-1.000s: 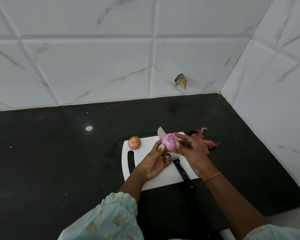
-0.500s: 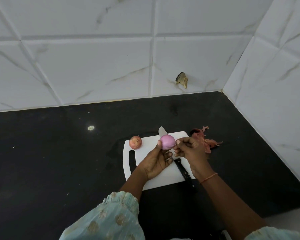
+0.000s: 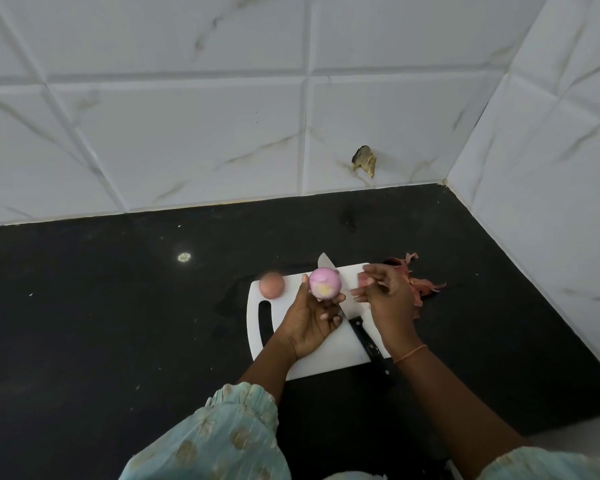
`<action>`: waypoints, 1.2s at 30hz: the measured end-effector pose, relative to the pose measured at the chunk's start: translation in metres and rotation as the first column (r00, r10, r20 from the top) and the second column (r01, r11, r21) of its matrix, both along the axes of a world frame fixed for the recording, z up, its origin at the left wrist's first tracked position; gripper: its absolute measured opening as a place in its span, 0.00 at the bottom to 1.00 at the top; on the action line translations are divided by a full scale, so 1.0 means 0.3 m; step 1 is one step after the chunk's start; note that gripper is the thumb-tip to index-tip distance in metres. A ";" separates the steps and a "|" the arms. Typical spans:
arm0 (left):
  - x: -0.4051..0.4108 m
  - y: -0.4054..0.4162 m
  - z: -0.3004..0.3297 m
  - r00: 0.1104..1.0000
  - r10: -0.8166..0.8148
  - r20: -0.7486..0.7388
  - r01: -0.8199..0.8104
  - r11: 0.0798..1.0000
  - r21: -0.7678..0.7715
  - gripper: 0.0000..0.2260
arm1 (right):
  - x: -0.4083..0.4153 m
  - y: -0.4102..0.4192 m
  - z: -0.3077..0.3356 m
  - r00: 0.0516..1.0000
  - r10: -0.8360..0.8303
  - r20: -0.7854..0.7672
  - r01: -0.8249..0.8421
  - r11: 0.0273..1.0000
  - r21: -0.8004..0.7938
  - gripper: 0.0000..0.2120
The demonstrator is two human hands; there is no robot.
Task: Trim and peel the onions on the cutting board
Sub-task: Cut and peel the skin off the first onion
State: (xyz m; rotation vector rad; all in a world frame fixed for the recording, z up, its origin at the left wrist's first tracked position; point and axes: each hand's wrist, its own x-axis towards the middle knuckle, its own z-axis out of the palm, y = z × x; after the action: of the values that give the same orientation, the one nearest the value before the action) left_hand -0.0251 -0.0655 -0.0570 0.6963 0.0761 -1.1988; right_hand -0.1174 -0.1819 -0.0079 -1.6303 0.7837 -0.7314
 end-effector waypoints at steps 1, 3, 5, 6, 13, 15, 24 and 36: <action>-0.002 0.001 0.004 1.000 0.003 0.000 -0.003 1.000 0.007 0.30 | -0.010 -0.012 -0.004 0.998 -0.056 -0.013 0.056 0.998 0.000 0.10; -0.009 0.000 0.008 1.000 0.004 0.013 -0.005 1.000 0.029 0.31 | -0.035 -0.039 -0.024 0.986 -0.141 -0.092 0.136 0.989 -0.065 0.11; -0.005 0.001 0.011 1.000 0.018 0.016 -0.018 0.999 0.043 0.31 | -0.048 -0.056 -0.048 0.980 -0.144 -0.136 0.139 0.989 -0.047 0.14; -0.005 0.001 0.014 1.000 0.022 0.016 -0.023 0.999 0.042 0.32 | -0.057 -0.056 -0.051 0.984 -0.118 -0.135 0.119 0.993 -0.003 0.15; -0.024 -0.001 0.031 0.981 0.019 0.191 -0.034 0.996 0.079 0.31 | -0.107 0.005 -0.064 0.844 0.190 -0.501 -0.298 0.944 -0.143 0.09; -0.024 0.013 0.055 0.935 0.027 0.355 -0.093 0.981 0.170 0.27 | -0.117 0.023 -0.082 0.749 0.202 -0.631 -0.445 0.859 -0.253 0.17; -0.086 0.096 0.012 0.488 -0.108 0.866 -0.473 0.801 0.367 0.22 | -0.152 0.065 -0.094 0.733 0.016 -0.680 -0.489 0.707 -0.511 0.11; -0.127 0.091 0.019 0.372 -0.122 0.920 -0.534 0.783 0.319 0.25 | -0.296 -0.092 -0.044 0.934 -0.081 -0.348 -0.063 0.921 -0.384 0.14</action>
State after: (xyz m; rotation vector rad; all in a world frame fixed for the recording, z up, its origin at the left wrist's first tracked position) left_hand -0.0631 -0.0380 -0.0513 1.8047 -0.4237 -0.3219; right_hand -0.2060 -0.2094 -0.0211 -2.1661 0.9457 -0.6295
